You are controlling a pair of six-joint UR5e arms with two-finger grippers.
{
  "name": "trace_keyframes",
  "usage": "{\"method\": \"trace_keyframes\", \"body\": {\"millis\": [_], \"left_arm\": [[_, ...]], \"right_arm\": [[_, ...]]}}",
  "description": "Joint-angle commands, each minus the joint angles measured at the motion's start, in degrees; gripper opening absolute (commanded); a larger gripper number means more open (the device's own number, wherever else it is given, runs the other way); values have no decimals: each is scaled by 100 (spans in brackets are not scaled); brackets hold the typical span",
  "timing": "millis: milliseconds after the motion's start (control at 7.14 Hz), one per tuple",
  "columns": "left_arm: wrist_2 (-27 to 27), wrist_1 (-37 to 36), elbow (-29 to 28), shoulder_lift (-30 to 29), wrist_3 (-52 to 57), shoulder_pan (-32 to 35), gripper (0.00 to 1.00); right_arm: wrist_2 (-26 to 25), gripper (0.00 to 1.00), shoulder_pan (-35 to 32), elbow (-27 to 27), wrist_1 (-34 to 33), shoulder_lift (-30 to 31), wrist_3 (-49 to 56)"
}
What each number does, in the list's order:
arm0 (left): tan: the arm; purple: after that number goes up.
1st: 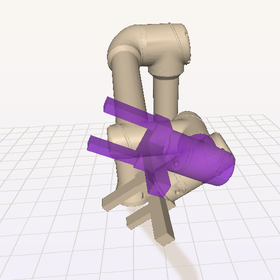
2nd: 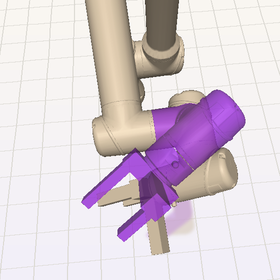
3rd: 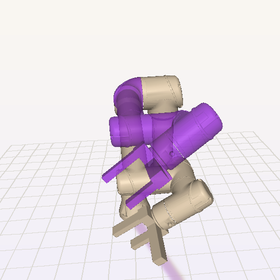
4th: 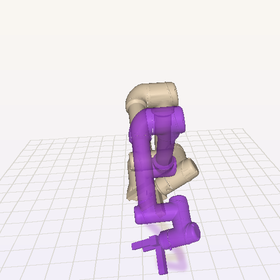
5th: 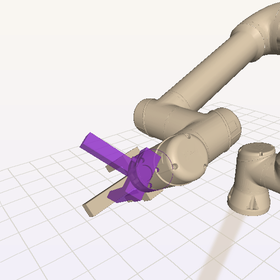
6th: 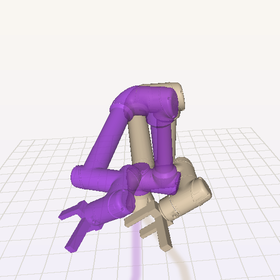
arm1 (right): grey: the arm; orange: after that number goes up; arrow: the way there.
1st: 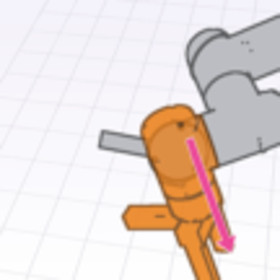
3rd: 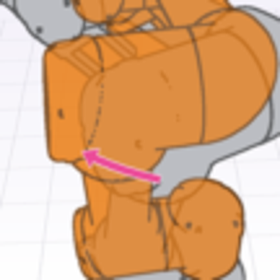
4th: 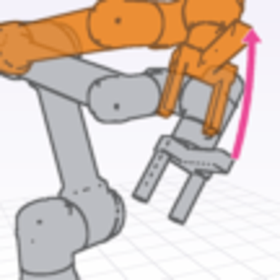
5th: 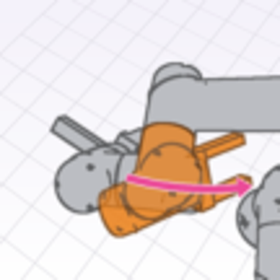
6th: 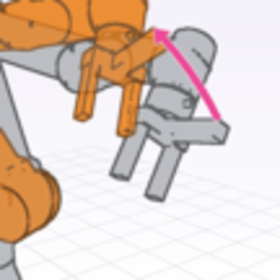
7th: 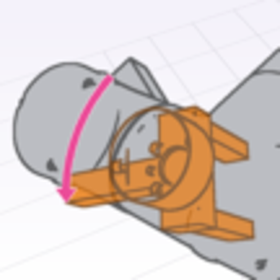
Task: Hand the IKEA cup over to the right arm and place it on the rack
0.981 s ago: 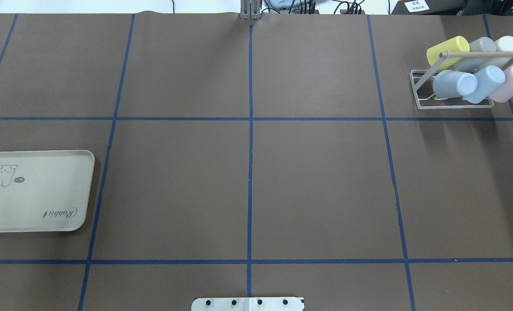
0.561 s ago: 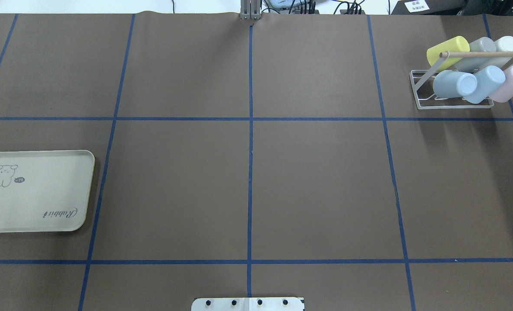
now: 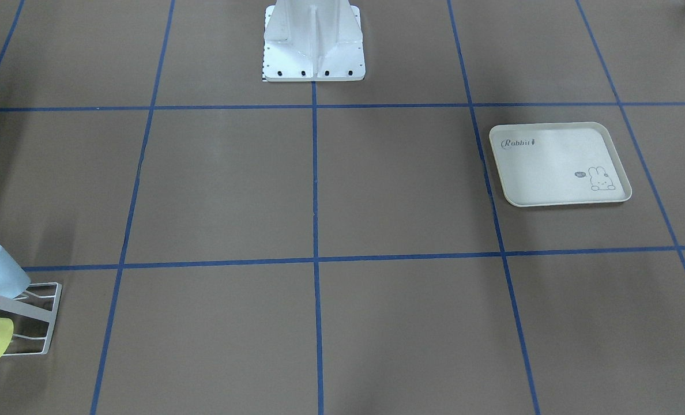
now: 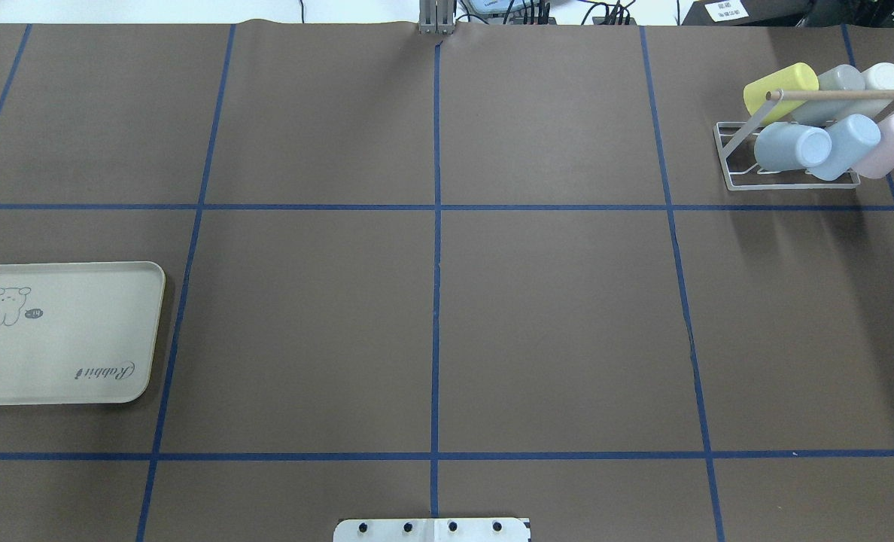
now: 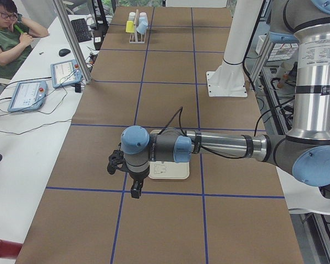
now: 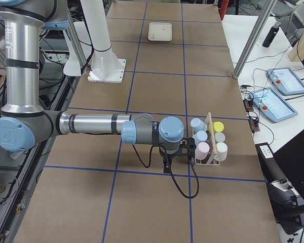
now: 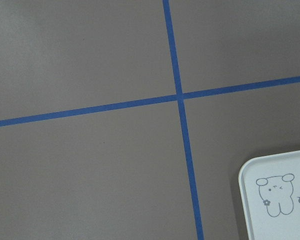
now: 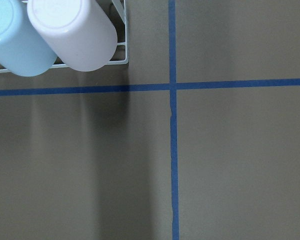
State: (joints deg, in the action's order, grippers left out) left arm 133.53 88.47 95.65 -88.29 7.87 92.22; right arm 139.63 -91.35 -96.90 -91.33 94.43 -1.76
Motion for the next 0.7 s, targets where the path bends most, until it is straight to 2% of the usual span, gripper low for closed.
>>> {"method": "trace_keyframes", "body": {"millis": [0, 561], "left_arm": [[6, 3, 6, -13, -5, -2, 100], [-38, 3, 41, -66, -14, -2, 100]], "right_arm": [[-6, 100, 3, -13, -86, -47, -26], [-32, 100, 21, -48, -289, -82, -18]]}}
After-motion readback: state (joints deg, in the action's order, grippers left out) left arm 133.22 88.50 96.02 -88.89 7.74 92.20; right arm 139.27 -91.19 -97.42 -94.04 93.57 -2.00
